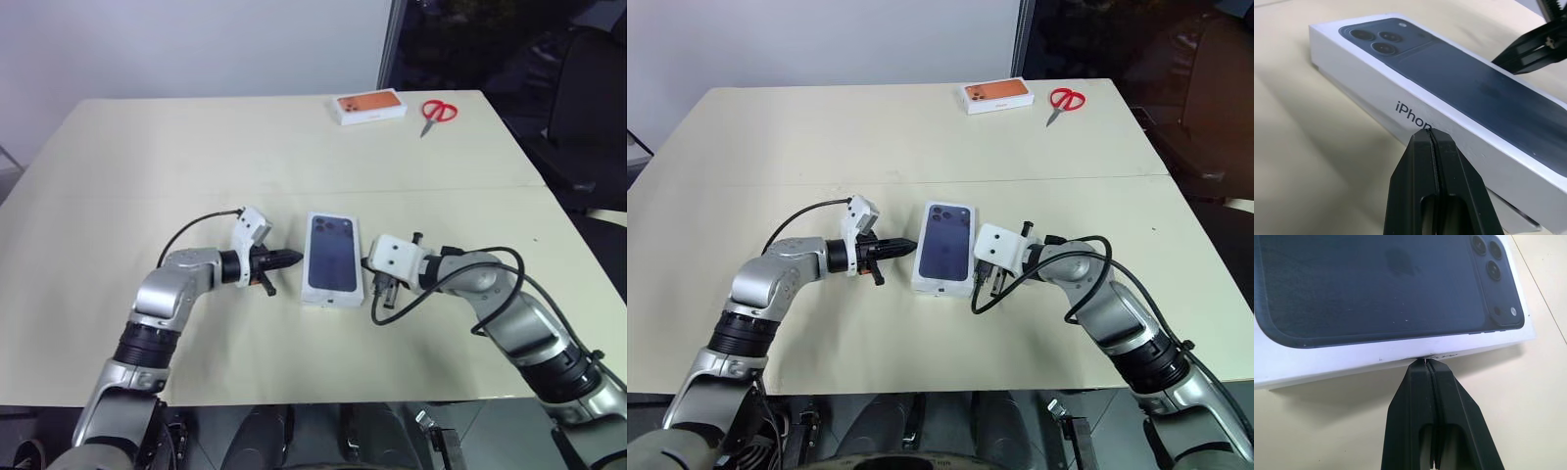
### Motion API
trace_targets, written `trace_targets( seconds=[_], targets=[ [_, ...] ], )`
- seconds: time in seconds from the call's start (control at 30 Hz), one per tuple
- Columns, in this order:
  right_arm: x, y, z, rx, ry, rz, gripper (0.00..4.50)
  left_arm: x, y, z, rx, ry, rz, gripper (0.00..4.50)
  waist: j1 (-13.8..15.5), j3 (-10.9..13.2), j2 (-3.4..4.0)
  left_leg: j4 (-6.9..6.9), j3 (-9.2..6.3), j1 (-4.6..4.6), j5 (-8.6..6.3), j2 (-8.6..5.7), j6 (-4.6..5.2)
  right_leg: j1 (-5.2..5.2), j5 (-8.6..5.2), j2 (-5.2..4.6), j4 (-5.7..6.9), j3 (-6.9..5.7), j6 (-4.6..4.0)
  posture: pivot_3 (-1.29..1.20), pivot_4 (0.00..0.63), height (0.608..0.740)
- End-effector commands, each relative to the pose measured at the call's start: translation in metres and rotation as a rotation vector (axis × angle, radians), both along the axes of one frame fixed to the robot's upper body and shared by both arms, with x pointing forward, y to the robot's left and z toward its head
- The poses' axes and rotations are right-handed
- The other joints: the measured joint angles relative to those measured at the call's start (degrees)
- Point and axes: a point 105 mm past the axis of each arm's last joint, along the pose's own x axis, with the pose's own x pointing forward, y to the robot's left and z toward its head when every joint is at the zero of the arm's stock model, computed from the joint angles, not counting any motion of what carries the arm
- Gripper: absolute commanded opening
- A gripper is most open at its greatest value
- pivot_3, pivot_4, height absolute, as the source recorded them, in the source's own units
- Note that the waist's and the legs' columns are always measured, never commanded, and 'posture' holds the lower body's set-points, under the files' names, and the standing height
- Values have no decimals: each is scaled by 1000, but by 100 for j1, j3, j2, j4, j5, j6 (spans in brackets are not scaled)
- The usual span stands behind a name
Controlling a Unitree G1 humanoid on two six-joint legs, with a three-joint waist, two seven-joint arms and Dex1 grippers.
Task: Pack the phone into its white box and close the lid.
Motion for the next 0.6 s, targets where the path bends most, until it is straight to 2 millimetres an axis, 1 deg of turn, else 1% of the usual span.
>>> trace_targets(
  seconds=[0.03,0.2,0.3,0.4,0.53,0.6],
  targets=[
    [-4,12,12,33,-44,42,34,-2,-2,14,-38,-43,-24,0,-4,0,0,0,0,0,0,0,0,0,0,0,1,0,0,0,150,740],
    [-6,12,10,20,-40,50,34,-5,2,10,-25,-37,-17,0,-12,0,0,0,0,1,1,0,-2,0,0,0,1,0,0,0,150,740],
    [-6,9,13,25,-37,51,34,-2,10,14,-23,-55,4,0,-9,0,0,0,0,1,0,0,-1,0,0,0,2,0,0,0,150,740],
    [-5,12,28,204,43,19,34,4,15,26,-78,-64,31,0,-12,0,0,0,0,1,0,0,0,0,0,0,2,0,0,0,150,740],
    [8,3,41,237,21,-23,34,13,17,40,-107,-99,49,0,-1,0,0,2,0,1,0,1,1,0,0,1,4,0,-1,0,150,740],
    [16,2,47,264,8,-40,34,17,13,43,-104,-119,29,0,2,0,0,2,0,1,0,0,0,0,0,0,4,0,0,0,150,740]
  ],
)
